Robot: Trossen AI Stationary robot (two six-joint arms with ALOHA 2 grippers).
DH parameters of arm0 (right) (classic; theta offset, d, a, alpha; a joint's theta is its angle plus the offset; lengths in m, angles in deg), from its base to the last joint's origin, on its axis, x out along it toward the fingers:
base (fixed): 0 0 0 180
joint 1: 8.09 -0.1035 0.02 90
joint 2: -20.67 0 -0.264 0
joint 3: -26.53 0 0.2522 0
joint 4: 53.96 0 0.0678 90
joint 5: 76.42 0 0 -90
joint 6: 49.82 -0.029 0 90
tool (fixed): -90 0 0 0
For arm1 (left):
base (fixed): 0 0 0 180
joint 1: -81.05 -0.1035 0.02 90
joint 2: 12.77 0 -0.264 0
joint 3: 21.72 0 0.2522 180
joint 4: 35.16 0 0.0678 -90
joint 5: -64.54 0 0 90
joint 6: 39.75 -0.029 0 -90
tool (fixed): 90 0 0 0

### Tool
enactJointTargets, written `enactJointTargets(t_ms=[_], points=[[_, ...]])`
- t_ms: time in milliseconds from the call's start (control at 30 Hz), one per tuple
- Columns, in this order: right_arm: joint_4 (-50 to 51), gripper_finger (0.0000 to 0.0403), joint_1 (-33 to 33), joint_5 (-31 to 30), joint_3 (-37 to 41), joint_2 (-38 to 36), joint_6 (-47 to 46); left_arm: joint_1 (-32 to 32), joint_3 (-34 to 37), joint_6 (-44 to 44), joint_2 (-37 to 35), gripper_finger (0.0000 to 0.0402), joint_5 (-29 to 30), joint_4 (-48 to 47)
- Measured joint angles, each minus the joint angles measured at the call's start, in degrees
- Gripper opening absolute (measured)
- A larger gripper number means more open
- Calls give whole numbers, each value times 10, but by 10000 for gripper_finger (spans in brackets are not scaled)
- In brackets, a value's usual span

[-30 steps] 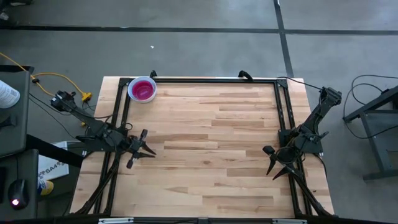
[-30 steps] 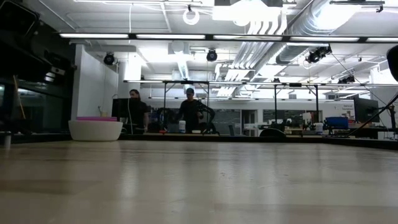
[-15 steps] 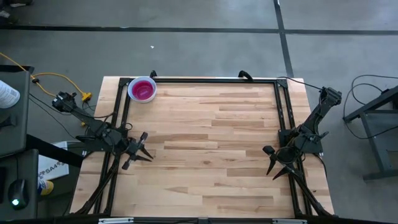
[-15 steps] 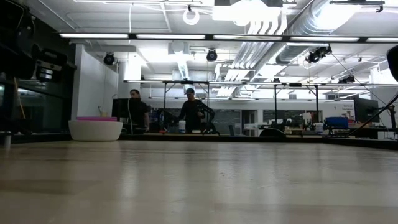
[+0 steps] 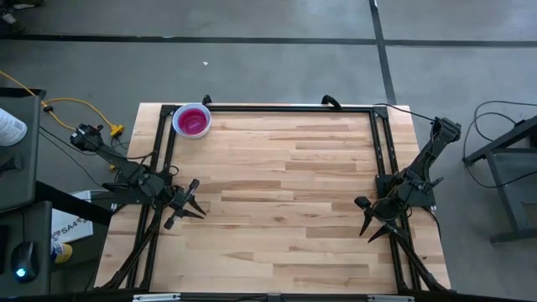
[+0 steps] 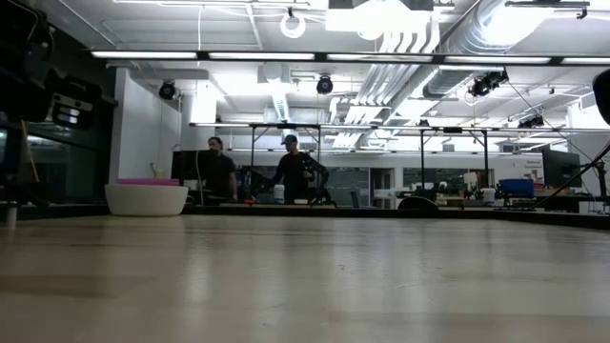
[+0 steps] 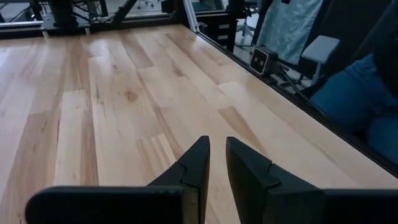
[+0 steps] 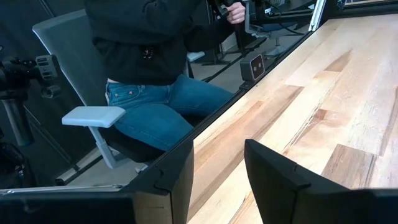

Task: Nest bowls inside each other
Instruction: Return to Home Position

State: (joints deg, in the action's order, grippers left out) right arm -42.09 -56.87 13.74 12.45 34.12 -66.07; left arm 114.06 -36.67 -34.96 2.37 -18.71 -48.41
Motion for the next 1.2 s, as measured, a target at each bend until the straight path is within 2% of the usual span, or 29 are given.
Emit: enactJointTargets(t_ms=[433,1200], points=[[0,136,0,0,0,0,0,0,0,0,0,54,-22,-3],[0,136,0,0,0,0,0,0,0,0,0,54,-13,-3]])
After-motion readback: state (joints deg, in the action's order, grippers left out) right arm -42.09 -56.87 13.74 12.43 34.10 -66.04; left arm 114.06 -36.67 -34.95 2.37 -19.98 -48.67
